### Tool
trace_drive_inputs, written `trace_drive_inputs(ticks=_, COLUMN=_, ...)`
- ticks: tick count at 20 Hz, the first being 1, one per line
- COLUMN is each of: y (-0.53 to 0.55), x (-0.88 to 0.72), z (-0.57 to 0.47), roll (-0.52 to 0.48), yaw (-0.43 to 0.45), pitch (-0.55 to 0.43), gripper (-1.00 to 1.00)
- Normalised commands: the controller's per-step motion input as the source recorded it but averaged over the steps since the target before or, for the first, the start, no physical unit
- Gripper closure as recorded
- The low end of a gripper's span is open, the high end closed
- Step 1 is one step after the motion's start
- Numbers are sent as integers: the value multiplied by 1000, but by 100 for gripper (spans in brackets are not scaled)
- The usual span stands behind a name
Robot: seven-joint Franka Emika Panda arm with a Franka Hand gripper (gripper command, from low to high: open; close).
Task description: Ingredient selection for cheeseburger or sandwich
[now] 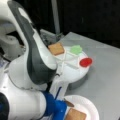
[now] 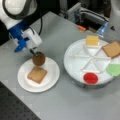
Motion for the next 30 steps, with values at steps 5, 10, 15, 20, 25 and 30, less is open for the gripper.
trace_drive_inputs(ticks=5, y=-84, x=450, z=-153, roll=-199, yaw=132, pitch=131, gripper=100)
trace_drive_inputs(ticks=10, y=-162, x=435, z=-90, roll=-151, yaw=164, pitch=137, gripper=100)
trace_drive_inputs(ticks=15, y=-206, x=408, z=1, roll=-98, yaw=207, pitch=141, gripper=100)
trace_drive_inputs(ticks=20, y=-196, x=363, z=4, roll=-41, yaw=230, pitch=115, gripper=100)
trace_drive_inputs(ticks=25, y=-177, x=301, z=8, roll=-18, yaw=231, pitch=103, gripper=100)
trace_drive_inputs(ticks=30, y=-183, x=280, z=26, roll=-10, yaw=228, pitch=90, gripper=100)
